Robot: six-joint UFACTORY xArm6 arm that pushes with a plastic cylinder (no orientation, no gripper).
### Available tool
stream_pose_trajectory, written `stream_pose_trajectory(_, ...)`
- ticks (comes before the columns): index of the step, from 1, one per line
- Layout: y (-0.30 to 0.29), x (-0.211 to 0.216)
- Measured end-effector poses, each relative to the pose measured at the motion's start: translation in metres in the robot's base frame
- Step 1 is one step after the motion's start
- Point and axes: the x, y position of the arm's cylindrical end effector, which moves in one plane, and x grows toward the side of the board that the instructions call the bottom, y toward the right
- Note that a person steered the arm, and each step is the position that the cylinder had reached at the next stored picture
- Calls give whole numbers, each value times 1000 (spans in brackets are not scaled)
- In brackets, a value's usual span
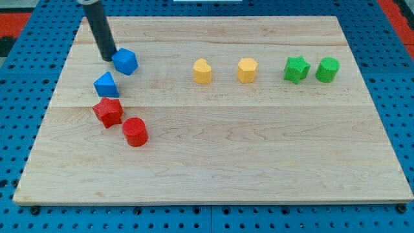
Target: Place the yellow blocks towards the center of the board
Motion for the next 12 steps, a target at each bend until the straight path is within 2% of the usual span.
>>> stream_pose_trajectory(2,43,8)
stream_pose_trajectory(3,45,-1)
stream_pose_trajectory(4,80,-30)
stream_pose_trajectory(5,142,-27)
stream_pose_trajectory(7,145,16)
stream_pose_trajectory(9,164,40)
stream_pose_trajectory(10,195,31)
stream_pose_trajectory(11,228,5)
stream_pose_trajectory(12,239,-4)
